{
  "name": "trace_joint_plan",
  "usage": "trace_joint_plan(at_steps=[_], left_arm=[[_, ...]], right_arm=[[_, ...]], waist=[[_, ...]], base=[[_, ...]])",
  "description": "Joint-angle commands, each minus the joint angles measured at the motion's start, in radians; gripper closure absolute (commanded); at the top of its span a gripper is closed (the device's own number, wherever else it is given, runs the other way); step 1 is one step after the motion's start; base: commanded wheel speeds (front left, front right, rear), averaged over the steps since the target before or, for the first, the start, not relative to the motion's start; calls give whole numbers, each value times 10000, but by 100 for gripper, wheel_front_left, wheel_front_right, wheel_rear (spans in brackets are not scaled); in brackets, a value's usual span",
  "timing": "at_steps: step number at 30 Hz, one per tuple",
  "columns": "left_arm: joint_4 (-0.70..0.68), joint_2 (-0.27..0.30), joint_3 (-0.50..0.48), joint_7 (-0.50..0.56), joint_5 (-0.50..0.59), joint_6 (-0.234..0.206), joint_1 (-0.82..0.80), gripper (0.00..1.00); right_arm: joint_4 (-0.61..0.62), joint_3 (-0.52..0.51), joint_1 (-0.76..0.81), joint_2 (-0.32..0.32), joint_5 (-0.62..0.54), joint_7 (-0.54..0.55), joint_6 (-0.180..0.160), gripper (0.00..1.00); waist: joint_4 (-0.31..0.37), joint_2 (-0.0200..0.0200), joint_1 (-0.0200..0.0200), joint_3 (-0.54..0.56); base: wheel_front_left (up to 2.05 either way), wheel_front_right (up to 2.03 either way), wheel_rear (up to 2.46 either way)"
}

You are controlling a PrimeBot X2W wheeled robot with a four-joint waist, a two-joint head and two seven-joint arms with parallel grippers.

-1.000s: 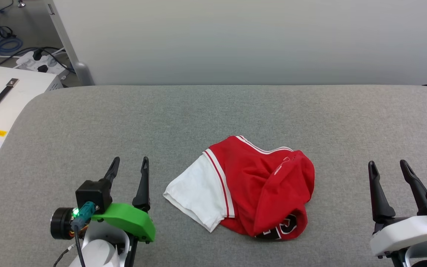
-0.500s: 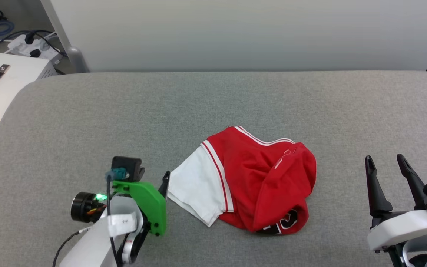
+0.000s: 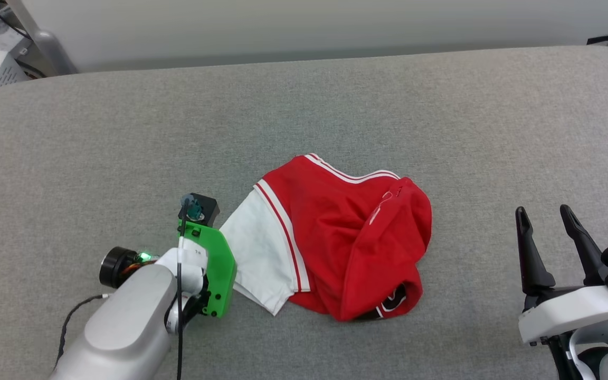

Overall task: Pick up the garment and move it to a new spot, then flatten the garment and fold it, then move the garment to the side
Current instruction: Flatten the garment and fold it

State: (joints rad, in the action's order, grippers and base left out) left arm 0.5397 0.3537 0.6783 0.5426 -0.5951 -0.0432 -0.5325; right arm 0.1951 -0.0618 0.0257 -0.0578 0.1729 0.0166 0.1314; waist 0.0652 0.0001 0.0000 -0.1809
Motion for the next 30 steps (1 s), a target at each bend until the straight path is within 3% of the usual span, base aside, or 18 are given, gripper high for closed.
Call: trace_joint_plan(at_steps=[1, 3, 4, 8, 16, 25, 30], left_arm=[[282, -65, 282, 489, -52, 217, 135, 0], [302, -111, 462, 927, -170, 494, 128, 95], [298, -124, 499, 1052, -230, 574, 139, 100], [2, 33, 429, 650, -78, 487, 15, 100], [-1238, 732, -728, -1313, 135, -910, 292, 100], [-2550, 1676, -2602, -2150, -1069, -2551, 2888, 100], [-2675, 1542, -3069, -2434, -1723, -2912, 4356, 100]], right_arm=[[-59, -5, -189, -32, 100, -98, -7, 0], [-124, -23, -210, -33, 138, -128, -7, 0], [-153, -21, -222, -34, 151, -140, -7, 0], [-259, -72, -236, -33, 199, -171, -7, 0], [-357, -285, 13, -32, 211, -152, -7, 0], [-303, -383, 351, 3, 189, 34, -7, 0], [-292, -414, 413, 15, 187, 125, -7, 0]], waist=[[243, -1, 0, -265], [261, -1, 0, -304], [269, -1, 0, -310], [196, -1, 0, -253], [-273, -1, 0, 269], [-609, -1, 0, 641], [-686, -1, 0, 696]], base=[[0, 0, 0], [0, 0, 0], [0, 0, 0], [0, 0, 0], [0, 0, 0], [0, 0, 0], [0, 0, 0]])
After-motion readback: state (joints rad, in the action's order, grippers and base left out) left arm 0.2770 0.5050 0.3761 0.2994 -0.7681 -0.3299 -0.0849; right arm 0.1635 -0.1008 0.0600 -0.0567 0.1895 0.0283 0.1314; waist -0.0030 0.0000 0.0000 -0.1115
